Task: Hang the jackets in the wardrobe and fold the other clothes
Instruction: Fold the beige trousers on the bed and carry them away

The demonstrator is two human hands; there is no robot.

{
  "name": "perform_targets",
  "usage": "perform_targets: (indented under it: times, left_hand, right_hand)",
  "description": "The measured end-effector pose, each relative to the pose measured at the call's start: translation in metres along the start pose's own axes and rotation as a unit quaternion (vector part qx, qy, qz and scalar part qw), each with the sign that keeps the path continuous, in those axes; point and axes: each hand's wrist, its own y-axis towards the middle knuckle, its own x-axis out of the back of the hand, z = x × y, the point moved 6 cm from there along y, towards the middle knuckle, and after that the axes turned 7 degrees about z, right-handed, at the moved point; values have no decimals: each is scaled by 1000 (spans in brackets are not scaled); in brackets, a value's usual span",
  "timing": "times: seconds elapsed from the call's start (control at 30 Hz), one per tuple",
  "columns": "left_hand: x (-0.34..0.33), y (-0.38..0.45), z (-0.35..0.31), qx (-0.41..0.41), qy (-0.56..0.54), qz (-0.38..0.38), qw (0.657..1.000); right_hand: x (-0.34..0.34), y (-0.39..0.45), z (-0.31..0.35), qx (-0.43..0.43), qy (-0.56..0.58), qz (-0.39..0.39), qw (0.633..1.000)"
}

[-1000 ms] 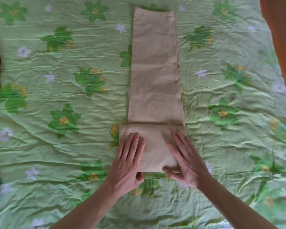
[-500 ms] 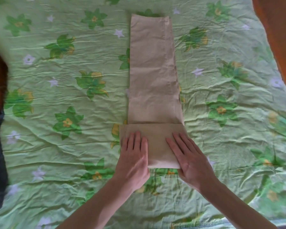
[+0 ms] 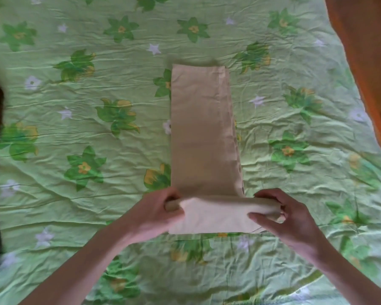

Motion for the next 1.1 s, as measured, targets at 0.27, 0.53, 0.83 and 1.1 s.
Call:
perform_targets:
  times: [0.27,0.53,0.83,1.1]
  left_hand:
    - [1,28,36,-8,-248,-287,925]
    - [-2,62,44,75,-269,-389,878]
    - [-39,81,24,-156,385,-296,860]
    - [-40,99,40,-103,395,-260,875]
  right_hand:
    - [-33,25,-23,-20,109,-162,981]
    - [-37,69,-47,-107,-140,-170,970]
    - [-29,90,-46,-50,-355,-110,927]
    - [-80,85,-35,191,-422,-23,886]
